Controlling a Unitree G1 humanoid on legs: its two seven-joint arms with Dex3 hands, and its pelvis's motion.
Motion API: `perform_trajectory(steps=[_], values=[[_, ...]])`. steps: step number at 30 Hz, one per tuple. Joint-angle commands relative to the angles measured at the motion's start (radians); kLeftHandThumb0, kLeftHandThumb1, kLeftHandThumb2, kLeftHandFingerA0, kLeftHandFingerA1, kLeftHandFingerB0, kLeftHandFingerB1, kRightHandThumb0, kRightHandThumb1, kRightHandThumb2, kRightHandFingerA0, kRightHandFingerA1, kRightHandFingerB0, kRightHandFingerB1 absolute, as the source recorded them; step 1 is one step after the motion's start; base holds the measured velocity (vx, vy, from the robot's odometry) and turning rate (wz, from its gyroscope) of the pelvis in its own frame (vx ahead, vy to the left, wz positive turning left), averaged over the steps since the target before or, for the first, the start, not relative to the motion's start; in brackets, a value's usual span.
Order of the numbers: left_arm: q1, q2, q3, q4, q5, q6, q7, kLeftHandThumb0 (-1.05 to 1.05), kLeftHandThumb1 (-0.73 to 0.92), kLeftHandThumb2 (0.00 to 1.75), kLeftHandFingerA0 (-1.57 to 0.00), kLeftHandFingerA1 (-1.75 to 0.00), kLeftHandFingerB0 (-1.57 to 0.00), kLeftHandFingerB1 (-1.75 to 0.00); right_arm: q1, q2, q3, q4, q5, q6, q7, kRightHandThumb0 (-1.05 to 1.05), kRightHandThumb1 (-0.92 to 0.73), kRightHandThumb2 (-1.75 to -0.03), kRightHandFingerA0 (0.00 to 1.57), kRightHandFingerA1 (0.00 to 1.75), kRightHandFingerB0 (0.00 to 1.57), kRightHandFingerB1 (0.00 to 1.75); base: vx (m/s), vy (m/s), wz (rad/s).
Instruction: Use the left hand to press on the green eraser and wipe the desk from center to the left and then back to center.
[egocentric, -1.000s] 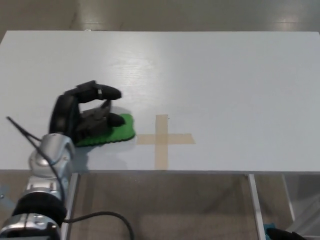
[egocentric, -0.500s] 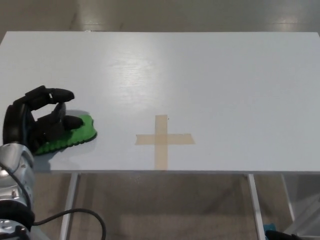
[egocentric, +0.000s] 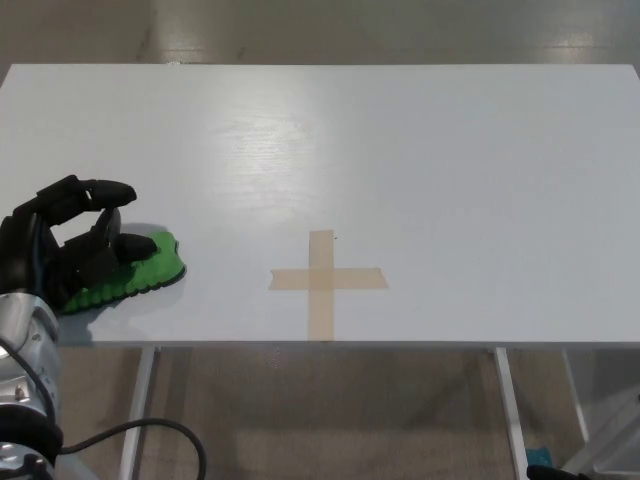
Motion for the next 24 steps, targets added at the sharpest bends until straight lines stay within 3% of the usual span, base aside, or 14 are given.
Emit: perform_trajectory(steps=[1,9,24], values=[[0.036,-0.038,-0.036,0.023,0.027,0.035,0.017,-0.10,0.84,0.71,-1.06,-0.81,-0.87,-0.99,0.009,-0.003,-0.004,0.005,0.011,0.010,-0.002,-0.32,-0.63,-0.59,0.76,0.53,0.73,0.52,0.00,0.000,0.00],[0.005,-0.155,-0.131,-0.014,0.062,0.014,0.012,-0.10,0.80,0.75,-1.08,-0.81,-0.89,-0.96,0.011,0.003,-0.010,0.000,0.018,0.007,0.007,-0.31,-0.63,-0.59,0.78,0.55,0.73,0.52,0.00,0.000,0.01],[-0.035,-0.282,-0.252,-0.076,0.102,0.041,0.038,-0.14,0.82,0.72,-1.09,-0.81,-0.89,-0.99,-0.004,-0.007,0.003,-0.008,0.008,0.017,0.005,-0.32,-0.63,-0.59,0.79,0.57,0.72,0.51,0.00,0.000,0.00]])
